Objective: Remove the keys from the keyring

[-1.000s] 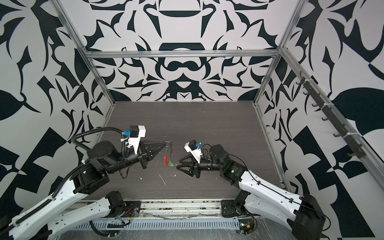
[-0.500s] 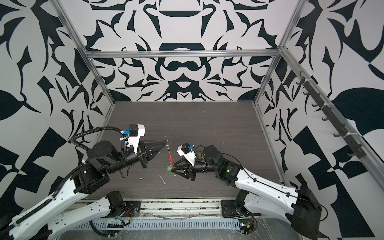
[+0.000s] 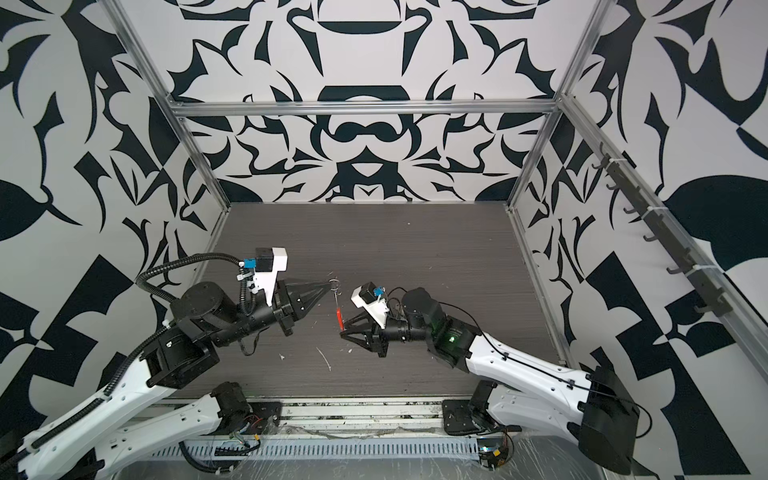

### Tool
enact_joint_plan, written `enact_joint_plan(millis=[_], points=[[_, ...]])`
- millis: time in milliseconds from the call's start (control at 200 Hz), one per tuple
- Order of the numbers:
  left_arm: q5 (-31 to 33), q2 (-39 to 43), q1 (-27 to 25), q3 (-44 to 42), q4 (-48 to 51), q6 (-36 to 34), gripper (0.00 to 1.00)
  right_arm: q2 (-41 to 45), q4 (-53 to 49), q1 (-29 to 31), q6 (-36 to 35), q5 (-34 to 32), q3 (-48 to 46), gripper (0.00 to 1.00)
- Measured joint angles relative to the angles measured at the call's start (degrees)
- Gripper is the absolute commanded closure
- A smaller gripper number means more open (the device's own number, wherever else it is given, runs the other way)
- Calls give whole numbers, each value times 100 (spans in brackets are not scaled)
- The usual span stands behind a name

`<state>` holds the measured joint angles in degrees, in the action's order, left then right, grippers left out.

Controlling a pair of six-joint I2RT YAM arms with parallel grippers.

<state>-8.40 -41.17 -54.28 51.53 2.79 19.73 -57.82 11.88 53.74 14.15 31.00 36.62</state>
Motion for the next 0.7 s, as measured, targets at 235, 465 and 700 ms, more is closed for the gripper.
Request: enact_joint_plan(millis=[235, 465, 700], points=[[0, 72, 0, -2, 0, 0, 100, 214, -232, 2, -114, -197, 4, 66], [0, 70, 0, -2, 0, 0, 100, 219, -505, 4, -234, -428, 63, 60], [4, 55, 0, -2, 0, 0, 100, 160, -476, 13, -229, -391, 125, 67]])
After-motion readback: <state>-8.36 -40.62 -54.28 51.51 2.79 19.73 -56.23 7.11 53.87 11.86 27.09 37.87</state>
